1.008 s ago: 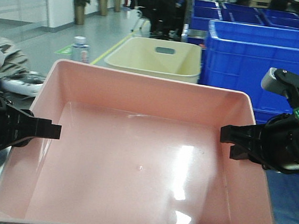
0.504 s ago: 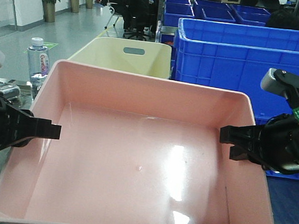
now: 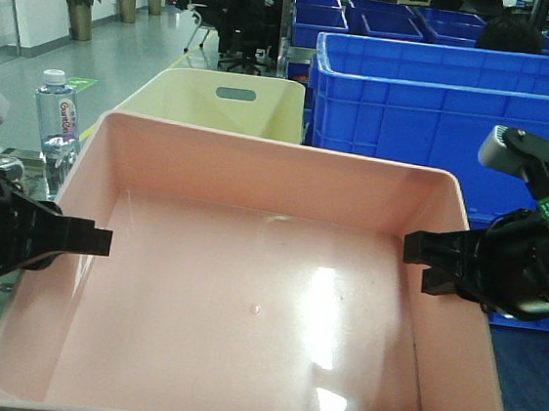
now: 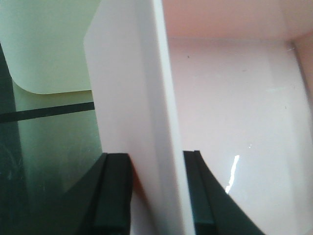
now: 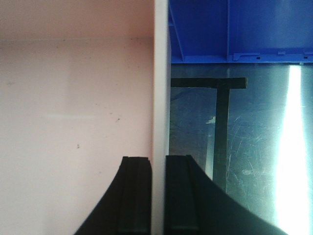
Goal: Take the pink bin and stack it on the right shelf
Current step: 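Carry the pink bin with both grippers while the base drives to the table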
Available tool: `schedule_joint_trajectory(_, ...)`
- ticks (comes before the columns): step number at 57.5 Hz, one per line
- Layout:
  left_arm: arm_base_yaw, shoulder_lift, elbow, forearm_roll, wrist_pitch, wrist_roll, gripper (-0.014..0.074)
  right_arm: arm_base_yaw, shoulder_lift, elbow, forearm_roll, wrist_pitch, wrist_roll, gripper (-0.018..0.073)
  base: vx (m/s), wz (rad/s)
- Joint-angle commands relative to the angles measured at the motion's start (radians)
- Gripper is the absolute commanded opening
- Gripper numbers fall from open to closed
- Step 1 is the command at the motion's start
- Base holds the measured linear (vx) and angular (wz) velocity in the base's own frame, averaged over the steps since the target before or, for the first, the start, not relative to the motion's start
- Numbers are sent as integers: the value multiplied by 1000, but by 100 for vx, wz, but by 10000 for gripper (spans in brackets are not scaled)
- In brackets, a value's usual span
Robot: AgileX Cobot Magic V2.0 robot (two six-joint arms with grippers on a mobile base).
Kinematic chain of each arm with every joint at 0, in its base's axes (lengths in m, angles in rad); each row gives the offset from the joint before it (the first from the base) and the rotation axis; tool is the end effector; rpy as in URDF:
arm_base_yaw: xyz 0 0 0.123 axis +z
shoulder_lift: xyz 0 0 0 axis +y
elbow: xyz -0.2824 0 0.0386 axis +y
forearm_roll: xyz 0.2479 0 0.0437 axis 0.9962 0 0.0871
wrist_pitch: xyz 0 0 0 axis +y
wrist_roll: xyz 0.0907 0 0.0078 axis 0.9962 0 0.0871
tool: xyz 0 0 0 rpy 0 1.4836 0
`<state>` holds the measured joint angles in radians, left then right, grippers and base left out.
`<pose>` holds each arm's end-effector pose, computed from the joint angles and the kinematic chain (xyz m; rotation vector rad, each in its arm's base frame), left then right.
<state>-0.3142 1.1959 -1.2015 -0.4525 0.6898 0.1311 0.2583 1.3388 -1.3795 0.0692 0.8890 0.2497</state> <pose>0.2345 -0.1029 0.3995 0.2643 2.1383 -0.6172 0.2737 0.0774 0.3977 0.0141 2.3540 0.3360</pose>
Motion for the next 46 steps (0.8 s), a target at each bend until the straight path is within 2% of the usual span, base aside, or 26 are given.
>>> schedule_joint_trajectory(1,-8,-35,-31,-75,-85,-1,-5,-7,-30,-33,-13,-82,-7,-9,0,0)
schedule_joint_trajectory(38,-8,-35,-29,-72,-84,-1,-5,-7,-30,-33,-6,-85,-7,-9,0,0)
schedule_joint_trajectory(46,-8,-16,-29,18,-43,-7,-5,-7,6,-33,43,-89,-7,-9,0,0)
